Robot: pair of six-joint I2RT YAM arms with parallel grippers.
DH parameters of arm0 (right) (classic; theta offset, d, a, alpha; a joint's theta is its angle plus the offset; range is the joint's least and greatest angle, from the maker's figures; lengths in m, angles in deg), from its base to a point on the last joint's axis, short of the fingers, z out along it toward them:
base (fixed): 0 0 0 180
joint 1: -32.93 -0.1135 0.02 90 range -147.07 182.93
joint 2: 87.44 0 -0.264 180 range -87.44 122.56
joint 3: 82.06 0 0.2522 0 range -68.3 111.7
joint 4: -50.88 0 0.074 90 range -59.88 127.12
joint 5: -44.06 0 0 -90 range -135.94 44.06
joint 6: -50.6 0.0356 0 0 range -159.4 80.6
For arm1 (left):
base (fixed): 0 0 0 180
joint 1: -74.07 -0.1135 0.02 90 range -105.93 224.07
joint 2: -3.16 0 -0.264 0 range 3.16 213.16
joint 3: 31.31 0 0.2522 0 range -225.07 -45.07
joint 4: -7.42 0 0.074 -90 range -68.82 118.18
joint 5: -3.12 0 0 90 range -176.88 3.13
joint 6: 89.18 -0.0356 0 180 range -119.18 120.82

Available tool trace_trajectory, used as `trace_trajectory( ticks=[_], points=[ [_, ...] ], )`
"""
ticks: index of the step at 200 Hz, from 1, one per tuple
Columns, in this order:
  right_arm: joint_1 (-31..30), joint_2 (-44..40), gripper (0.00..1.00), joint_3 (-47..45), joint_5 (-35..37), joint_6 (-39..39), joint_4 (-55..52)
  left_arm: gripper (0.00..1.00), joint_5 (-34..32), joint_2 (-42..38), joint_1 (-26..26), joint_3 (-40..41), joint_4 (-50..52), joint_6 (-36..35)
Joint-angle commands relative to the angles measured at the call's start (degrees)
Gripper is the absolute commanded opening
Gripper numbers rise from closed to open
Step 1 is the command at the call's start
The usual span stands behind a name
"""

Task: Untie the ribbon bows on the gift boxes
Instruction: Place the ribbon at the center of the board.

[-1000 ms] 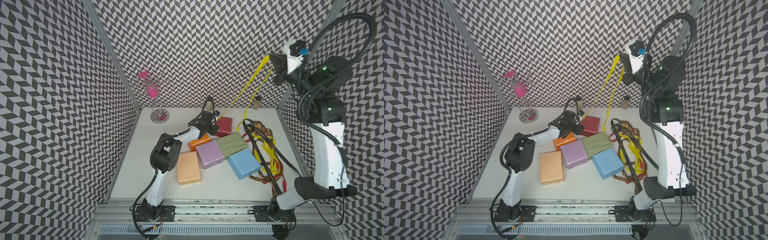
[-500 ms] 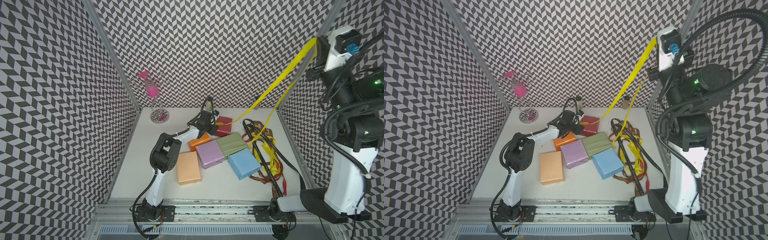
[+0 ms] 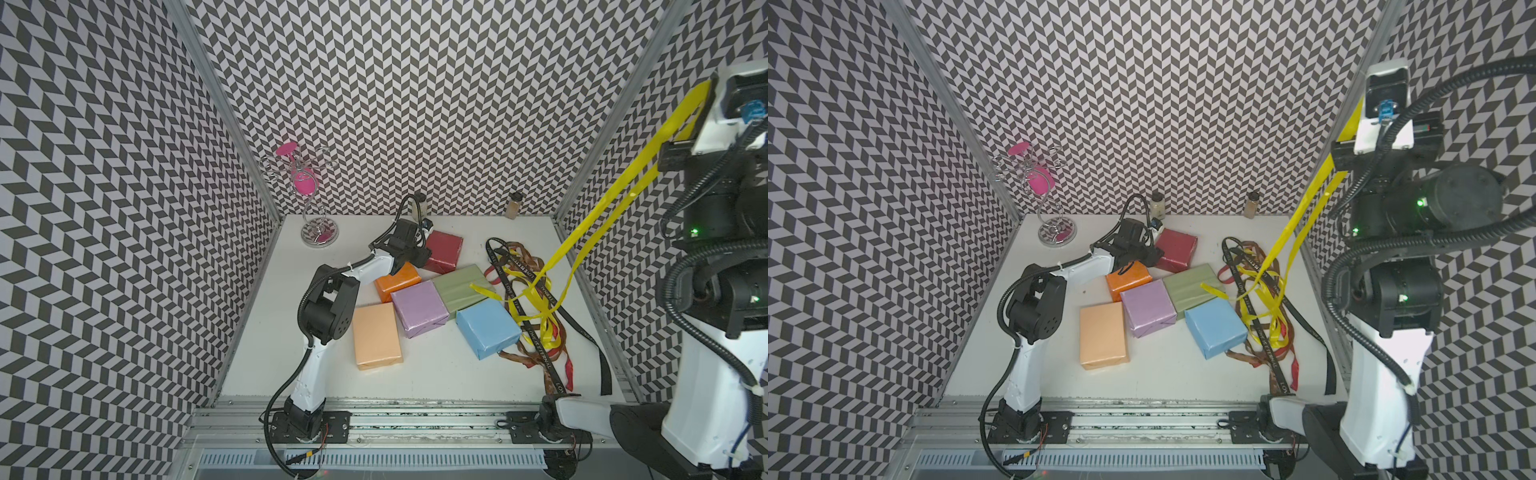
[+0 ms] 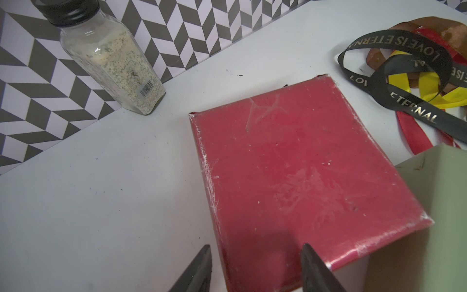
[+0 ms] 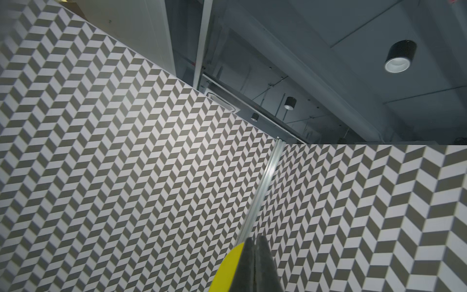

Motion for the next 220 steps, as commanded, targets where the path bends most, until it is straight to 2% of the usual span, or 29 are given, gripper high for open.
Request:
trace_trajectory(
  ticks=[1, 30, 49, 74, 99, 139, 171, 197, 220],
  points=[
    [0.4, -2.4, 0.00, -3.9, 5.6, -3.5, 6.1, 0.57, 2.4, -4.6, -1.5, 0.8, 1.7, -0.6],
    [0.7, -4.6, 0.00, -7.4, 10.3, -5.7, 10.0, 0.57, 4.8, -7.4, -2.8, -0.6, 3.0, -1.0],
    [0.9, -5.5, 0.00, -8.7, 9.8, -4.9, 9.5, 0.58, 6.8, -9.0, -3.7, -1.4, 4.2, -1.4],
    [1.1, -6.0, 0.00, -13.2, 10.3, -5.1, 11.1, 0.75, 9.8, -12.5, -4.7, -0.4, 4.3, -2.3],
    [1.8, -5.9, 0.00, -19.3, 13.2, -6.6, 15.8, 0.83, 10.9, -17.1, -5.5, 1.4, 4.5, -3.6],
    [4.1, -5.6, 0.00, -13.3, 13.7, -2.4, 15.2, 0.85, 10.9, -23.3, -8.4, 4.0, 6.1, -4.9],
    [4.3, -8.2, 0.00, -18.9, 19.5, -10.6, 22.9, 0.86, 12.3, -26.3, -13.1, 5.9, 7.0, -4.6],
    [4.4, -10.5, 0.00, -21.0, 19.4, -10.8, 22.4, 0.86, 13.4, -28.6, -17.3, 7.9, 7.4, -4.5],
    [4.9, -11.3, 0.00, -24.8, 21.6, -16.8, 26.9, 0.86, 14.0, -30.9, -20.6, 10.5, 6.6, -4.7]
  ],
)
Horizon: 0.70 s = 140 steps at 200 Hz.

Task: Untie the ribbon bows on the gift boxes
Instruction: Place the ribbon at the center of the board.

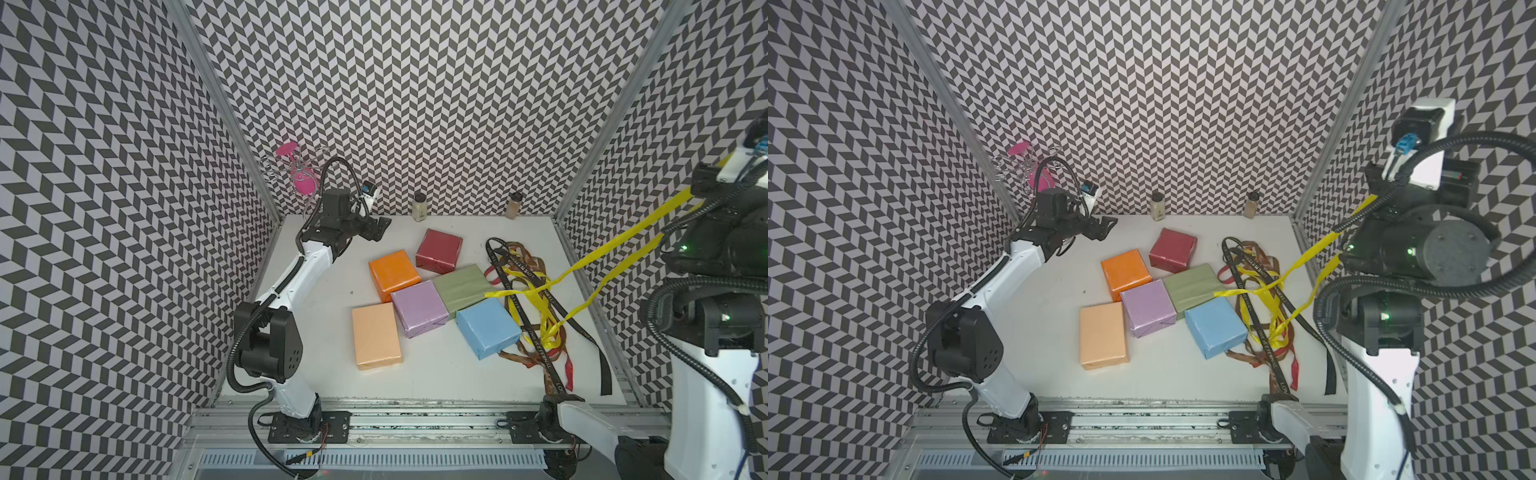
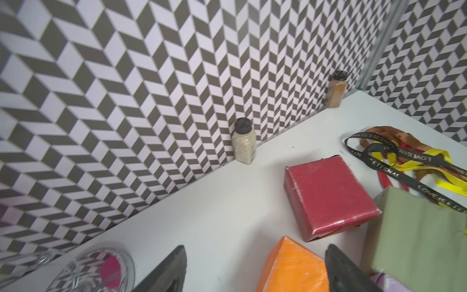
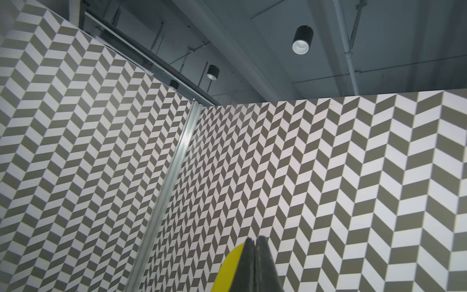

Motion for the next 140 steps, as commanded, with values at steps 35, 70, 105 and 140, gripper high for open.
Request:
trace_trajectory(
  ticks=[35, 70, 105, 140],
  points=[
    [1.8, -4.1, 0.00, -11.2, -0.8, 1.7, 0.5, 0.86, 2.7, -7.9, -7.1, 6.5, -0.5, 0.1],
    [1.8, -4.1, 0.00, -24.1, -18.1, 18.0, -13.7, 0.89, 0.5, -14.1, -9.0, 13.9, -2.5, -1.0],
    [1.8, 1.8, 0.00, -33.6, -34.2, 27.9, -16.0, 0.89, -0.9, -21.3, -10.9, 22.3, -5.9, -1.3],
    [1.8, 10.1, 0.00, -37.7, -46.5, 34.0, -15.7, 0.89, -0.8, -26.5, -13.4, 32.1, -10.1, -1.0]
  ],
)
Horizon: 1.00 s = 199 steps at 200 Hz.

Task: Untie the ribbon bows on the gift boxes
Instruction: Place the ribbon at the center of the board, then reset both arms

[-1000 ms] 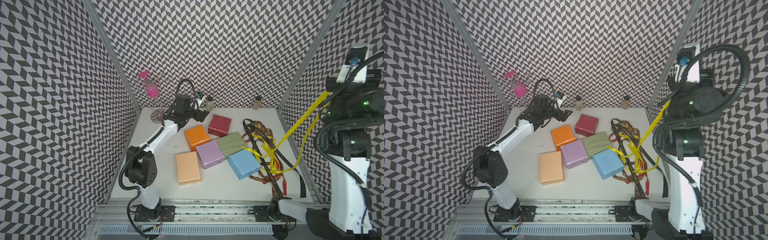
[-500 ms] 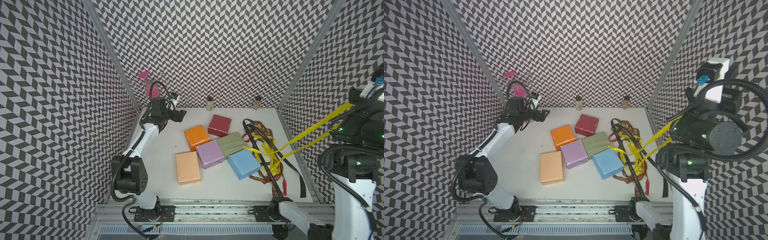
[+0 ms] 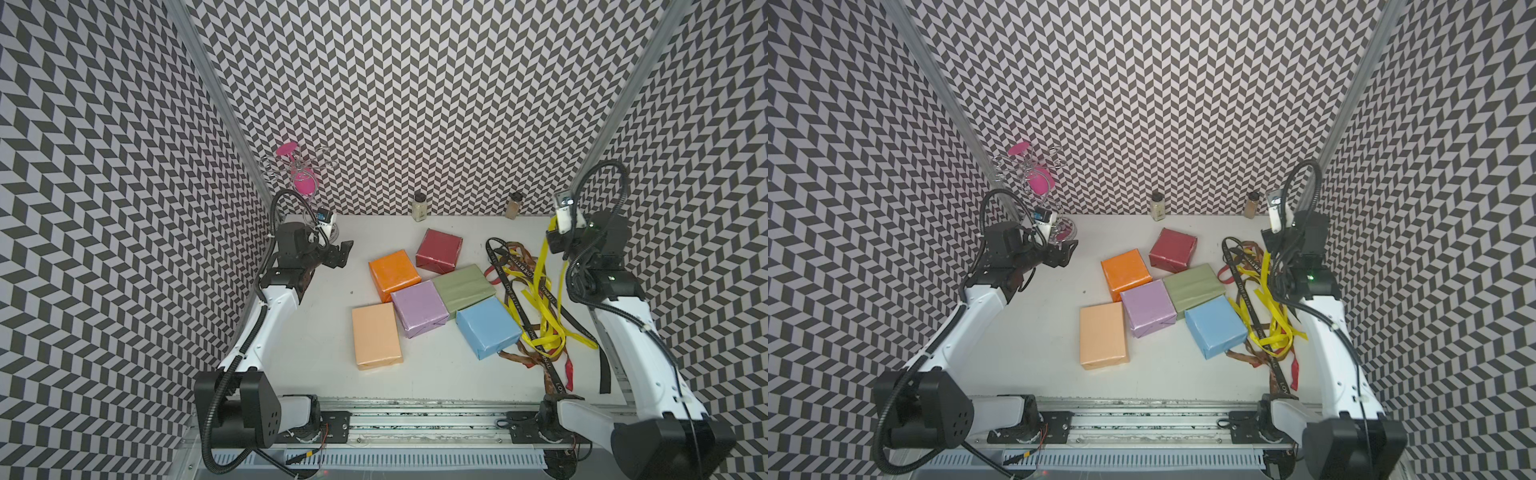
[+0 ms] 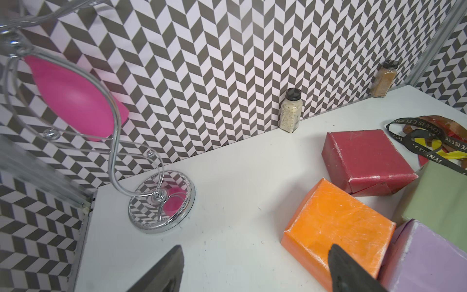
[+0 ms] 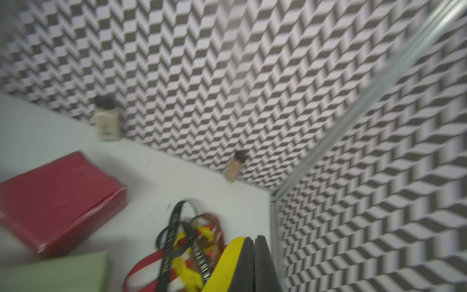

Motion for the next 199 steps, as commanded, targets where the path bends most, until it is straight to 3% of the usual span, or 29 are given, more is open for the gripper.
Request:
trace_trajectory(
  ticks=[1, 34, 40, 61, 67, 80, 94, 138, 161, 176, 199],
  points=[
    [0.1, 3.4, 0.00, -0.7, -12.8, 8.3, 1.0, 0.89, -0.3, -2.8, -1.8, 5.1, -4.7, -0.4],
    [0.2, 13.2, 0.00, -0.9, -13.5, 10.3, 0.8, 0.90, 1.8, -5.3, -5.7, 13.2, -9.8, 0.7],
    [0.2, 14.7, 0.00, -0.5, -13.6, 9.8, 0.5, 0.95, 2.1, -5.8, -6.3, 14.8, -11.7, 0.9],
    [0.1, 19.5, 0.00, -0.7, -14.1, 8.6, 1.7, 0.95, 3.6, -7.2, -8.2, 21.4, -20.4, 1.9],
    [0.2, 20.3, 0.09, -0.7, -14.9, 7.7, 1.9, 0.96, 4.0, -7.3, -8.5, 23.1, -22.6, 2.2],
    [0.2, 22.4, 0.45, -0.5, -15.7, 7.4, 1.9, 0.96, 4.6, -6.9, -8.5, 25.9, -27.1, 2.5],
    [0.1, 23.7, 0.59, 0.5, -16.1, 7.5, 1.1, 0.97, 4.6, -5.7, -8.5, 27.7, -30.3, 2.8],
    [0.2, 21.7, 0.78, -1.4, -15.5, 8.3, 4.2, 1.00, 4.1, -0.4, -10.4, 31.1, -39.1, 4.9],
    [0.2, 17.6, 0.84, -10.3, -19.1, 10.2, 15.7, 1.00, 5.3, 0.6, -11.5, 33.5, -44.8, 6.4],
    [0.2, 15.9, 1.00, -18.0, -22.8, 11.4, 25.6, 1.00, 6.5, 1.0, -11.6, 35.5, -48.9, 6.6],
    [0.2, 16.3, 0.99, -26.6, -27.3, 11.3, 35.9, 1.00, 6.7, 2.1, -11.5, 38.7, -55.4, 7.2]
  ],
)
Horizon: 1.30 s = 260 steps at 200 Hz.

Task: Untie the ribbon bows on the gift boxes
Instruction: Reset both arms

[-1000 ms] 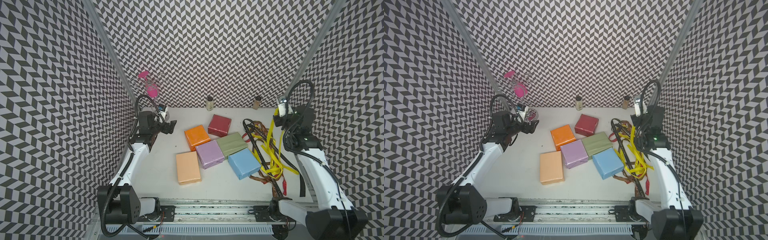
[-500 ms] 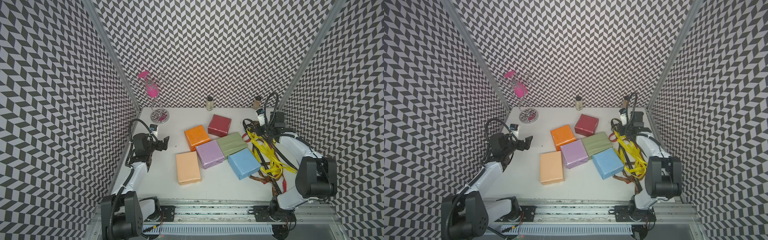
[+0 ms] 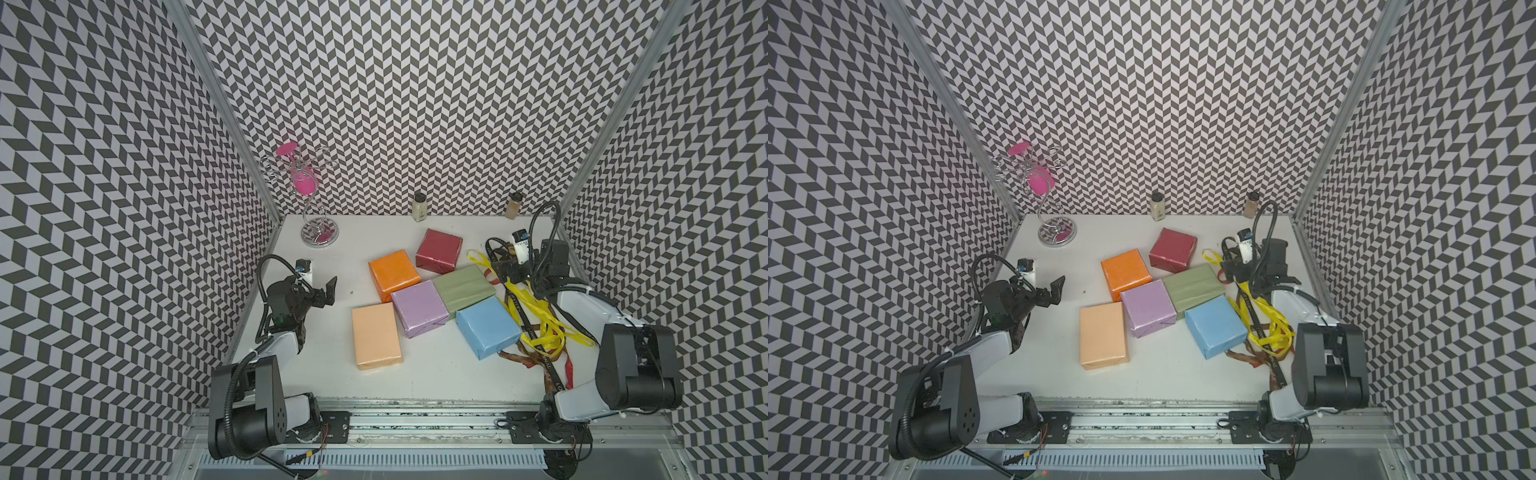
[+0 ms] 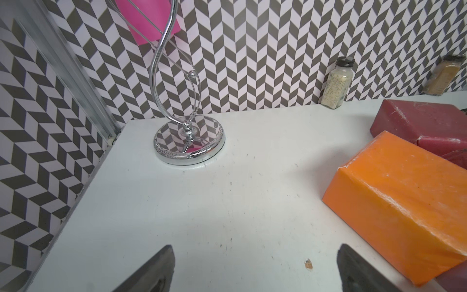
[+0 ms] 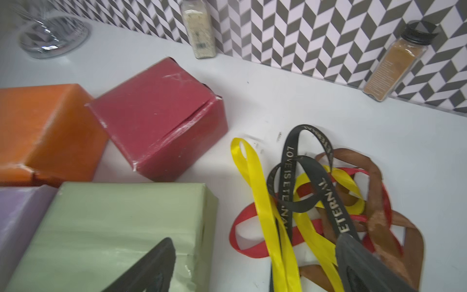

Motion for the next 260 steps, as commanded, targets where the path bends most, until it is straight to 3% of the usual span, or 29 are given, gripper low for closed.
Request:
trace_trajectory(
  ticks=[1, 34, 65, 113, 139, 172, 183, 205, 224, 240, 260],
  points=[
    [0.2, 0.0, 0.99, -7.1, -6.4, 1.8, 16.6, 1.00, 1.9, 1.1, -0.2, 2.7, -11.3, 1.7],
    [0.3, -1.0, 0.99, -14.7, -6.0, 4.0, 30.6, 1.00, 0.8, 3.5, -0.2, 8.1, -24.3, 2.7],
    [0.3, -1.9, 0.99, -23.9, -8.6, 5.5, 48.8, 1.00, -0.2, 4.0, -0.1, 7.7, -24.0, 2.8],
    [0.7, -1.5, 0.99, -29.5, -4.4, 8.0, 58.9, 1.00, -1.1, 2.5, 0.1, 9.8, -26.8, 4.0],
    [0.8, -0.9, 0.99, -30.8, -2.5, 9.4, 62.5, 1.00, 1.4, 3.4, 1.4, 11.7, -33.0, 7.0],
    [2.2, -0.3, 0.99, -31.9, -1.2, 11.9, 65.4, 1.00, -6.2, 8.1, 6.5, 10.4, -36.5, 6.6],
    [2.4, -0.2, 0.99, -32.3, -0.8, 12.2, 66.4, 1.00, -11.4, 10.5, 8.8, 9.8, -36.8, 5.3],
    [2.3, 0.0, 0.99, -32.7, 0.1, 12.6, 67.2, 1.00, -18.7, 16.4, 11.5, 10.8, -45.1, 4.7],
    [2.4, 1.7, 0.99, -33.5, 1.3, 12.4, 70.0, 1.00, -20.9, 14.2, 11.5, 9.8, -39.4, 5.8],
    [2.3, 6.3, 0.99, -36.5, 2.2, 15.1, 81.4, 1.00, -22.3, 15.8, 11.5, 9.7, -42.1, 6.0],
    [1.4, 3.4, 1.00, -33.5, 5.1, 13.4, 70.4, 1.00, -24.2, 15.1, 11.7, 6.7, -34.6, 6.8]
  ],
)
